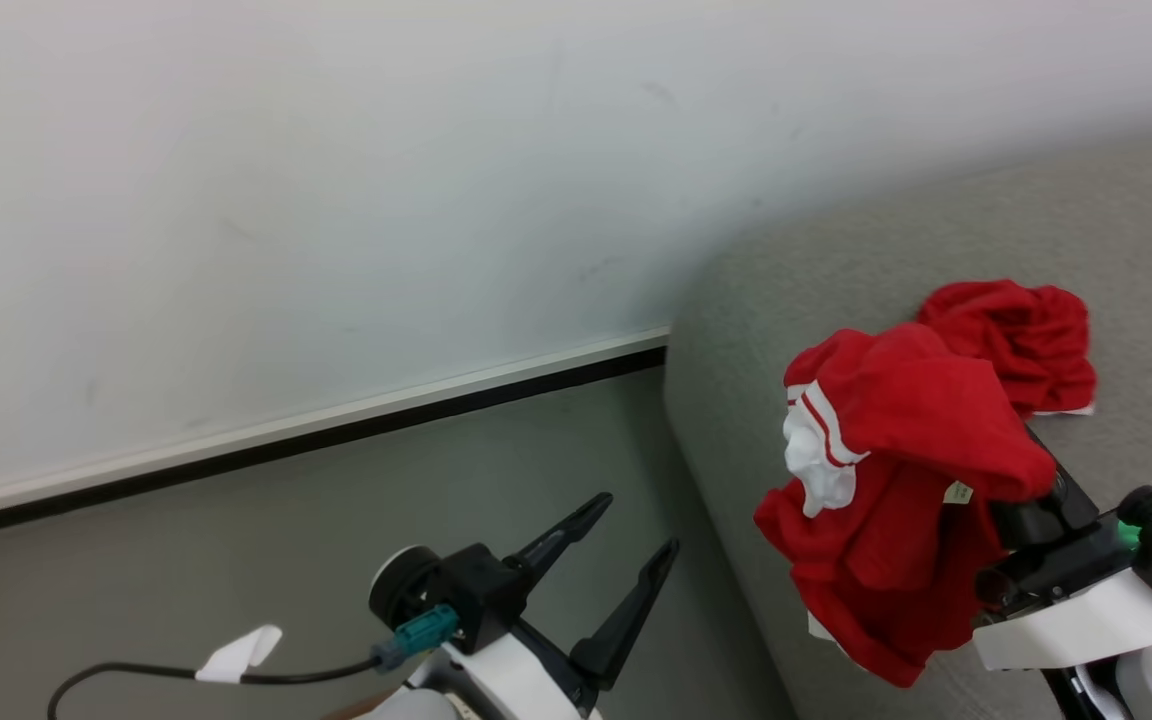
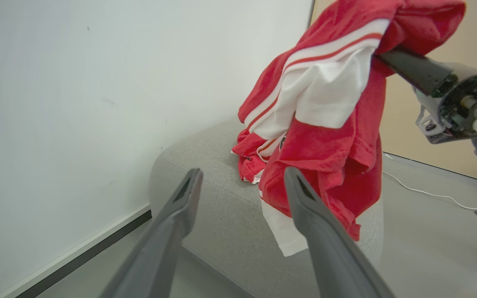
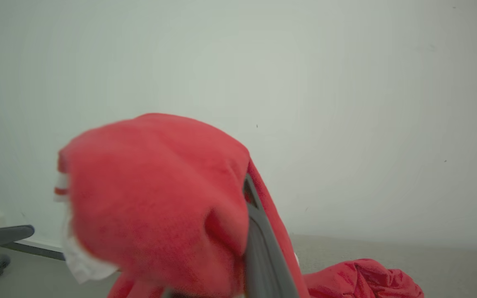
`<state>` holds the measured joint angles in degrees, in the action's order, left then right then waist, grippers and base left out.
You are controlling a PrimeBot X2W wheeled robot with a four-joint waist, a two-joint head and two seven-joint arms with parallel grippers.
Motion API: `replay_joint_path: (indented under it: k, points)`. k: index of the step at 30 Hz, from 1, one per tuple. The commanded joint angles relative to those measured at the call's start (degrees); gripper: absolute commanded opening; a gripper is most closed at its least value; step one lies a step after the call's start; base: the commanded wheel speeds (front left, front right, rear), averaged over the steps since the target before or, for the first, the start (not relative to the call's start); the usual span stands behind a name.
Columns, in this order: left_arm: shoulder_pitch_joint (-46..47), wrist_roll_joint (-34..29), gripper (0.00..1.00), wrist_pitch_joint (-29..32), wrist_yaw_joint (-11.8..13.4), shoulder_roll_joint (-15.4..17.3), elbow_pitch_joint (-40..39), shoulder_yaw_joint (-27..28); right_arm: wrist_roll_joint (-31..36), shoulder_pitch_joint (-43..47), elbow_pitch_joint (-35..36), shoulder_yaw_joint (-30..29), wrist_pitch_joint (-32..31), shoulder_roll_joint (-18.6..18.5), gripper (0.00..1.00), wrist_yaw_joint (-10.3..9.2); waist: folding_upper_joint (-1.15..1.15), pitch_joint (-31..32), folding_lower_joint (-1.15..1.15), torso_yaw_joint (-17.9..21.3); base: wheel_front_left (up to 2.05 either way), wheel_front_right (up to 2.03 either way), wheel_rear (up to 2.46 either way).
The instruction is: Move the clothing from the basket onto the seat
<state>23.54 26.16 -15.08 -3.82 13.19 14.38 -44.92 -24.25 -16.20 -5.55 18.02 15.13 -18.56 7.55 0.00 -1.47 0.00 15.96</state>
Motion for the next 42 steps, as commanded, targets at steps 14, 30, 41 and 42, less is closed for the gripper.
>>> replay_joint_path:
  k: [14,30,41,42]
  points:
    - [-0.9,-5.5,1.0,-0.1,-2.7,-0.9,0.6,4.0,2.0,0.8,5.2,-5.9,0.0,0.6,0.0,-0.13,0.0,-5.7,0.0,6.5,0.0,0.0,0.0]
    - [6.2,-7.2,1.0,-0.1,-3.7,5.2,-3.1,5.5,2.4,-8.6,8.2,-26.6,0.0,-2.8,0.0,-0.13,0.0,-23.1,0.0,0.1,0.0,0.0,0.0]
    - [10.8,-7.1,1.0,-0.1,-3.6,9.8,-5.0,5.6,4.4,-17.4,-1.0,-39.6,0.0,-3.6,0.0,-0.13,0.0,-33.0,0.0,-2.4,0.0,0.0,0.0]
    - [11.0,-6.9,1.0,-0.1,-3.6,10.3,-5.1,5.7,4.8,-18.0,-2.4,-39.9,0.0,-4.1,0.0,-0.13,0.0,-33.8,0.0,-2.6,0.0,0.0,0.0]
